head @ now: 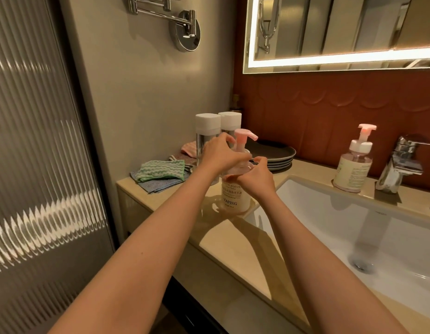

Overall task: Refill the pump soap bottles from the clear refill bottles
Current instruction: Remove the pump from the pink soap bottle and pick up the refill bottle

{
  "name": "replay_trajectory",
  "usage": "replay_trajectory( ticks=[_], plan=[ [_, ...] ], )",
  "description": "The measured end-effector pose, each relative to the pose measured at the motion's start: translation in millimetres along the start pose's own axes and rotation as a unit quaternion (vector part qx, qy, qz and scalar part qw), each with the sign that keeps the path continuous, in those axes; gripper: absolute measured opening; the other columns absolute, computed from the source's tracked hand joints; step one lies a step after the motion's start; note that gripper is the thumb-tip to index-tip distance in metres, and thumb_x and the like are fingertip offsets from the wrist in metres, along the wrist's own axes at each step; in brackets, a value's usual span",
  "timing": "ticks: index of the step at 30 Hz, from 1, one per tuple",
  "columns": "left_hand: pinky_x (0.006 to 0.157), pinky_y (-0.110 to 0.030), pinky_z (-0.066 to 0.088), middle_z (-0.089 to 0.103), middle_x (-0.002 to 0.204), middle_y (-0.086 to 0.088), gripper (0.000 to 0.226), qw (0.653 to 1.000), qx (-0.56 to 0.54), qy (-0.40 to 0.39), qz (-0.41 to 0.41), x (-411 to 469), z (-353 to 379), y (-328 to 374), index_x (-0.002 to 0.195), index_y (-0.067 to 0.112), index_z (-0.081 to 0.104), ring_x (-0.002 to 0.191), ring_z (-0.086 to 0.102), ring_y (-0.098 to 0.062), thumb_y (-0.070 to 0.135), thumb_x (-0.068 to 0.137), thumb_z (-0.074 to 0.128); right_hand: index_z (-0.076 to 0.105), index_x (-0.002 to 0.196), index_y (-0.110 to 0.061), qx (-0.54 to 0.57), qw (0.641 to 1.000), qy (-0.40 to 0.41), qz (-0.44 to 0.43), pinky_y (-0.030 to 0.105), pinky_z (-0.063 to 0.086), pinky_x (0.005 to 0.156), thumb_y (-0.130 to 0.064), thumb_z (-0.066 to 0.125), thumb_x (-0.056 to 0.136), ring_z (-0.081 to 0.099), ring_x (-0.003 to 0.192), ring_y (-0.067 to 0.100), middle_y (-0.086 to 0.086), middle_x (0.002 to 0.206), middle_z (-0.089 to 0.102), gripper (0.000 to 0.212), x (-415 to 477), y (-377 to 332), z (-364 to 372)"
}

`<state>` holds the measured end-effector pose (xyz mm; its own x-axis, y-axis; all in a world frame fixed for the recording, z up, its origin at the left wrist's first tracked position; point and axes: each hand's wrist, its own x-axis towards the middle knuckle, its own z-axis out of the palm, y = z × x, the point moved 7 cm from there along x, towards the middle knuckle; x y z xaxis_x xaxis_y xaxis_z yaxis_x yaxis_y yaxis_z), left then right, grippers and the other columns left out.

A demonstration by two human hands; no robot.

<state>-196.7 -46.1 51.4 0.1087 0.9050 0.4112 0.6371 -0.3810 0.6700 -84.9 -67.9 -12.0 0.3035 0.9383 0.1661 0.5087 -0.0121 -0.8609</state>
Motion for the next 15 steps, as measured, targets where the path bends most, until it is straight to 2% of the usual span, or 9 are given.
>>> replay_trajectory(
  ticks=[1,3,5,6,9,15],
  plan=[
    [0.092,-0.039,0.044,0.052,0.124,-0.004,0.066,1.000,0.009,-0.001,0.000,1.3,0.9,0.5,0.123,0.018,0.049,0.113,0.048,-0.021,0.051,0.070,0.072,0.022,0.140,-0.018,-0.004,1.000,-0.001,-0.001,0.048,0.043,0.098,-0.039,0.083,0.065,0.048,0.124,0.029,0.007,0.136,0.050,0.099,-0.1,-0.2,-0.5],
    [0.096,-0.043,0.043,0.052,0.125,-0.004,0.066,0.998,-0.016,-0.057,0.005,0.4,9.1,4.7,0.127,0.018,0.048,0.115,0.048,-0.022,0.052,0.074,0.067,0.021,0.140,-0.018,-0.011,1.000,-0.003,-0.003,0.049,0.043,0.099,-0.040,0.082,0.065,0.047,0.124,0.029,0.007,0.135,0.050,0.099,-0.1,-1.0,-0.8],
    [0.088,-0.034,0.044,0.055,0.110,-0.002,0.046,0.992,-0.064,-0.109,0.000,-4.0,17.4,9.1,0.121,0.016,0.051,0.109,0.053,-0.021,0.037,0.082,0.064,0.021,0.140,-0.018,-0.012,1.000,-0.005,-0.001,0.049,0.044,0.098,-0.040,0.082,0.066,0.048,0.122,0.028,0.007,0.133,0.051,0.098,0.1,-1.0,-0.7],
    [0.082,-0.031,0.044,0.056,0.103,-0.001,0.037,0.992,-0.070,-0.106,-0.003,-3.4,18.1,8.8,0.114,0.016,0.053,0.105,0.055,-0.021,0.030,0.083,0.065,0.022,0.139,-0.019,-0.010,1.000,-0.006,0.001,0.049,0.044,0.097,-0.039,0.082,0.066,0.049,0.121,0.028,0.007,0.133,0.051,0.097,0.0,-0.8,-0.4],
    [0.074,-0.028,0.044,0.059,0.093,0.001,0.032,0.999,-0.043,-0.029,-0.010,2.7,8.5,5.9,0.100,0.016,0.057,0.092,0.058,-0.017,0.031,0.075,0.073,0.022,0.139,-0.020,-0.009,1.000,-0.003,0.005,0.050,0.043,0.098,-0.038,0.082,0.065,0.048,0.122,0.029,0.007,0.134,0.050,0.098,-0.9,-0.9,-0.8],
    [0.063,-0.018,0.042,0.062,0.098,0.003,0.049,0.985,-0.143,0.091,-0.041,4.9,-21.8,9.5,0.114,0.013,0.061,0.090,0.056,-0.012,0.038,0.074,0.074,0.024,0.139,-0.016,-0.018,1.000,0.008,0.003,0.049,0.043,0.098,-0.040,0.083,0.063,0.049,0.122,0.029,0.009,0.134,0.050,0.099,-2.7,-0.6,-4.6]
  ],
)
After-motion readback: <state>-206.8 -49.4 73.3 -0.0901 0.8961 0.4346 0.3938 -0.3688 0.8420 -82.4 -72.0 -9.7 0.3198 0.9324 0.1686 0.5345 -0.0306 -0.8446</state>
